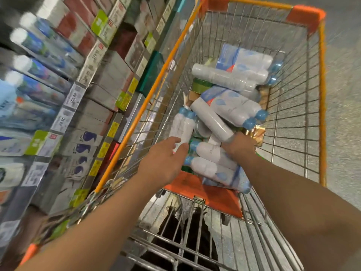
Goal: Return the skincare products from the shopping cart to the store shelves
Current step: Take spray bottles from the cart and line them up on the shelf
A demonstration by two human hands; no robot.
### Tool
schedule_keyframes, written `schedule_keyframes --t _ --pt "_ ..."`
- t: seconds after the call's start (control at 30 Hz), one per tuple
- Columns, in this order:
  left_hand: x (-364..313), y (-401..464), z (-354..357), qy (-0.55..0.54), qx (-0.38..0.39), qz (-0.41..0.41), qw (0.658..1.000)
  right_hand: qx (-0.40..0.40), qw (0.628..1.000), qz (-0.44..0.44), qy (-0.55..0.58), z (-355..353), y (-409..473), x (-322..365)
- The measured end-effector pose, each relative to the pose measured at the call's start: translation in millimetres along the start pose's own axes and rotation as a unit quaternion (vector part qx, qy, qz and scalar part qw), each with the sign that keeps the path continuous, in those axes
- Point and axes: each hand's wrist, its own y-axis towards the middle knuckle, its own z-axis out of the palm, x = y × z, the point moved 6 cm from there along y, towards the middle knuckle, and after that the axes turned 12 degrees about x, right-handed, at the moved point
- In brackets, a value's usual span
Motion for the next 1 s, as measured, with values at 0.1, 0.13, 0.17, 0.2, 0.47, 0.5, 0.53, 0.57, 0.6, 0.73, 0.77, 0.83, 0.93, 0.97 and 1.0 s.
schedule_keyframes --t 0.1,0.13,0.17,0.2,0.47,0.5,0.53,0.57,0.6,0.73,0.77,0.83,0.93,0.97,1.0 --pt "-1.8 -5.4 -1.5 0.004 -0.008 0.003 1.0 -0.011 1.0 -0.006 -0.021 -4.8 -4.8 1.1" --pt "-2.9 -7.1 -1.6 0.004 -0.01 0.002 1.0 -0.015 1.0 -0.005 -0.008 -6.3 -8.1 0.3" --pt "-4.0 -9.2 -1.5 0.002 -0.011 0.003 1.0 -0.015 1.0 -0.006 0.014 -7.2 -11.9 -0.3" --pt "-5.6 -11.4 -1.1 0.001 -0.011 0.003 1.0 -0.012 0.999 -0.011 0.038 -8.7 -15.9 0.3" --pt "-21.9 -37.7 -0.3 0.009 -0.026 0.018 0.999 -0.026 0.991 -0.079 0.102 -30.8 -60.1 24.7" --pt "-23.4 -41.2 -0.9 0.011 -0.027 0.02 0.999 -0.021 0.99 -0.081 0.115 -36.6 -68.5 29.5" --pt "-24.9 -44.6 -1.5 0.013 -0.028 0.024 0.999 -0.018 0.989 -0.083 0.124 -43.9 -78.0 35.2" --pt "-26.3 -48.5 -2.2 0.013 -0.031 0.029 0.999 -0.015 0.988 -0.086 0.131 -51.1 -87.5 40.0" --pt "-27.6 -52.2 -2.8 0.016 -0.035 0.033 0.999 -0.016 0.987 -0.09 0.133 -59.7 -98.5 44.3" --pt "-35.6 -68.9 -8.3 0.034 -0.065 0.063 0.995 -0.06 0.982 -0.14 0.11 -96.8 -146.3 53.7" --pt "-38.9 -74.0 -10.8 0.028 -0.073 0.074 0.994 -0.071 0.981 -0.155 0.091 -105.6 -159.0 56.2" --pt "-47.3 -84.3 -18.9 0.026 -0.094 0.097 0.991 -0.088 0.978 -0.182 0.054 -122.1 -184.9 62.4" --pt "-61.4 -102.4 -38.1 0.02 -0.13 0.129 0.983 -0.116 0.965 -0.229 0.059 -143.9 -221.7 72.5" --pt "-65.4 -108.6 -44.7 0.01 -0.135 0.137 0.981 -0.128 0.957 -0.248 0.076 -149.8 -233.1 75.8" --pt "-68.6 -113.9 -51.2 -0.01 -0.135 0.145 0.98 -0.14 0.949 -0.266 0.096 -154.9 -243.2 78.6"
